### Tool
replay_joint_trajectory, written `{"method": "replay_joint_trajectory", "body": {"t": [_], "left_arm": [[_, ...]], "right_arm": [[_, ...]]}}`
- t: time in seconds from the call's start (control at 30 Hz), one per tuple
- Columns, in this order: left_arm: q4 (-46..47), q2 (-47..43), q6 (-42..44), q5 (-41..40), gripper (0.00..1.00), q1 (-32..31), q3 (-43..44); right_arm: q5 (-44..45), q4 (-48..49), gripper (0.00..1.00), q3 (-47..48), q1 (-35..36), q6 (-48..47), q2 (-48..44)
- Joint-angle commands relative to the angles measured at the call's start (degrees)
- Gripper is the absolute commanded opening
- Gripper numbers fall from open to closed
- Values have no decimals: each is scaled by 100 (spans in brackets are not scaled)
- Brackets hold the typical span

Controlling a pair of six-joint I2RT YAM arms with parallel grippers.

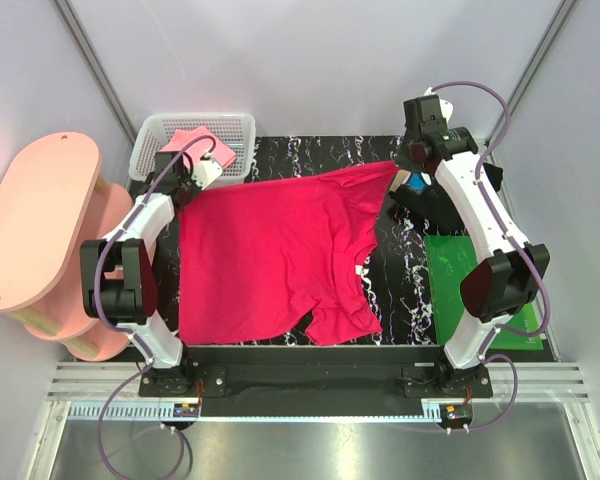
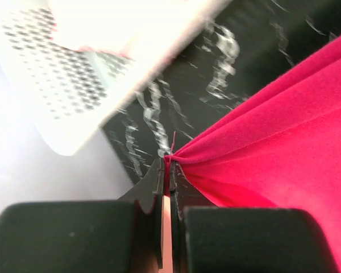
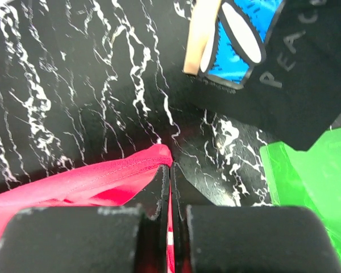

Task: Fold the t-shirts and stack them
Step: Flatten out the tshirt, then fold the flattened tshirt in 1/3 of the way

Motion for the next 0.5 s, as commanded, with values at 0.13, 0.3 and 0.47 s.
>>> {"method": "replay_joint_trajectory", "body": {"t": [0.13, 0.3, 0.47], "left_arm": [[1005, 245, 413, -798, 0, 85, 433], [952, 229, 307, -799, 0, 85, 434], [1223, -202, 386, -799, 0, 77, -328]], "right_arm": [[455, 189, 0, 426, -66, -220, 278], [264, 93, 0, 752, -66, -308, 533], [-159, 119, 0, 226, -31, -71, 192]]}}
